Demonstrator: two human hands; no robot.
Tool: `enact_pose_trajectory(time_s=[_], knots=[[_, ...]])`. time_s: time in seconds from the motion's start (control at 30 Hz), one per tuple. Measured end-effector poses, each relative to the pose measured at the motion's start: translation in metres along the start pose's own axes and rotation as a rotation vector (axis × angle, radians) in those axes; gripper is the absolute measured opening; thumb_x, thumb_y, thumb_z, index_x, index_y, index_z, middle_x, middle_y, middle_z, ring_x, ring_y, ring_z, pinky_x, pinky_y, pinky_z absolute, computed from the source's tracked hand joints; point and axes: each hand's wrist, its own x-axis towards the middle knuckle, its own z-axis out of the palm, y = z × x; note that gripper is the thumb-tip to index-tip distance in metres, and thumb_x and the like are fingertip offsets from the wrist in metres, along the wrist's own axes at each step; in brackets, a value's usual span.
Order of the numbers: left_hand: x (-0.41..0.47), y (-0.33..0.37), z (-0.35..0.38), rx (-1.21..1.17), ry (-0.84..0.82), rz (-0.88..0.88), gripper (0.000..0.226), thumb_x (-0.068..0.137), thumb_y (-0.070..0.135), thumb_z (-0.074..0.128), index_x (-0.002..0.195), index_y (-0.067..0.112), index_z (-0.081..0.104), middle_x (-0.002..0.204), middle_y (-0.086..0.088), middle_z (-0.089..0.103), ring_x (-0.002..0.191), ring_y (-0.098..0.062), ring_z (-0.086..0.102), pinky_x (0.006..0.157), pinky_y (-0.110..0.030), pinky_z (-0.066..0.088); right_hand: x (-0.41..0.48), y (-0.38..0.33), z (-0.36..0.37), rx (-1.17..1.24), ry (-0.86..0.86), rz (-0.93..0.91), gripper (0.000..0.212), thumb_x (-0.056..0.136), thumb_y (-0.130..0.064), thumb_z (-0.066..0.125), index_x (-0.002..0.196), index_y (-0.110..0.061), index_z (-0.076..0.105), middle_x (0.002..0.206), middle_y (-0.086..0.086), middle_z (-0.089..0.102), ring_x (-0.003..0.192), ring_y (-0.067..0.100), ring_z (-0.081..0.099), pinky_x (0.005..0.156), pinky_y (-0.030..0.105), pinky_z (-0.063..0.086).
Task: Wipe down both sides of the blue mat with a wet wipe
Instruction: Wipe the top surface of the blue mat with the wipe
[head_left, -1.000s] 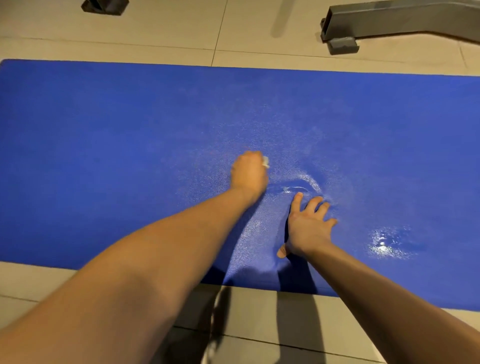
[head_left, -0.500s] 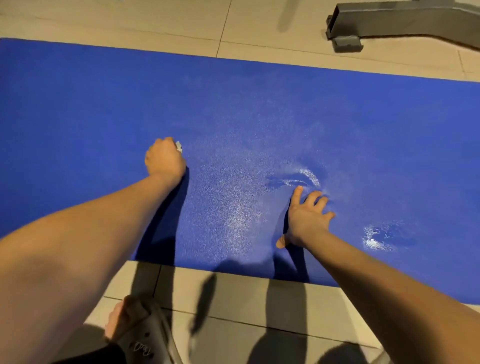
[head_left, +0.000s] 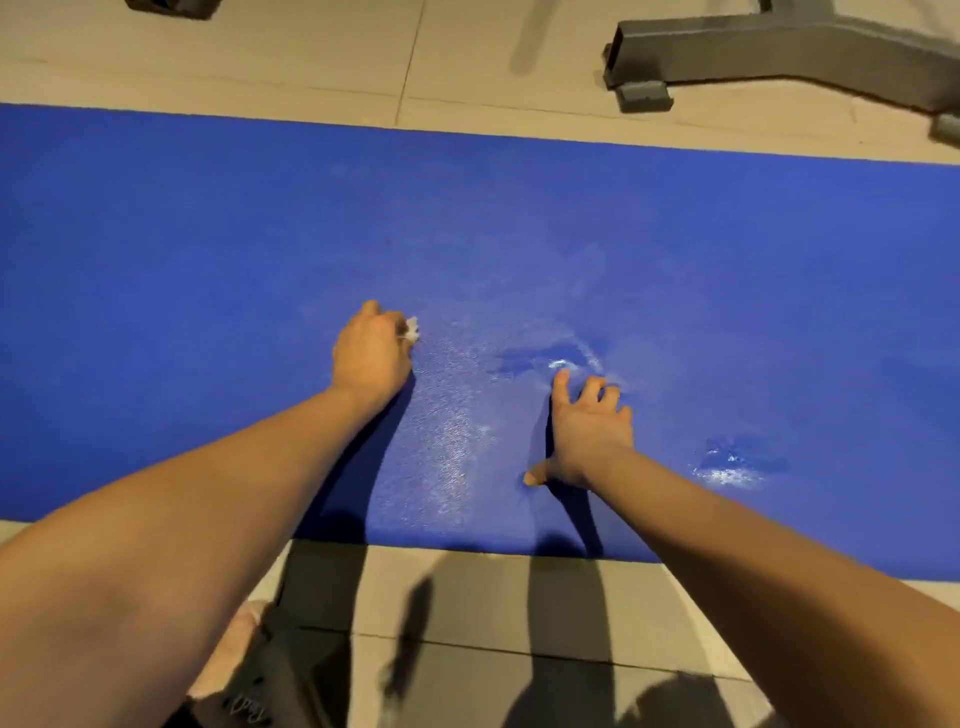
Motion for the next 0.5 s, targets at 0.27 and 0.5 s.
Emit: enact_pose_trajectory(time_s=[0.27,0.5], knots=[[0.021,0.047,0.026,-0.124,0.034,-0.168,0.015,0.096,0.017,0.058,0.083,0.014,0.063,0.099,-0.012,0.063,0.088,-0.034,0.061,0.071,-0.035,0.043,0.039,0.13,-0.039,0.145,-0.051,0.168,0.154,0.052,-0.077,0.083,0.158,-0.017,-0.012,0.159,0.02,0.012,0.147,0.041,0.017,0.109,0.057,0.036],[0.037,0.141,0.061,-0.418,-0.002,-0.257,0.021,0.095,0.02,0.064,0.077,0.012,0.069,0.088,-0.006,0.074,0.081,-0.024,0.068,0.076,-0.035,0.056,0.05,0.14,-0.02,-0.007,-0.098,0.131,0.163,0.051,-0.081,0.079,0.155,-0.005,-0.021,0.16,0.032,-0.009,0.149,0.05,-0.002,0.113,0.062,0.03]])
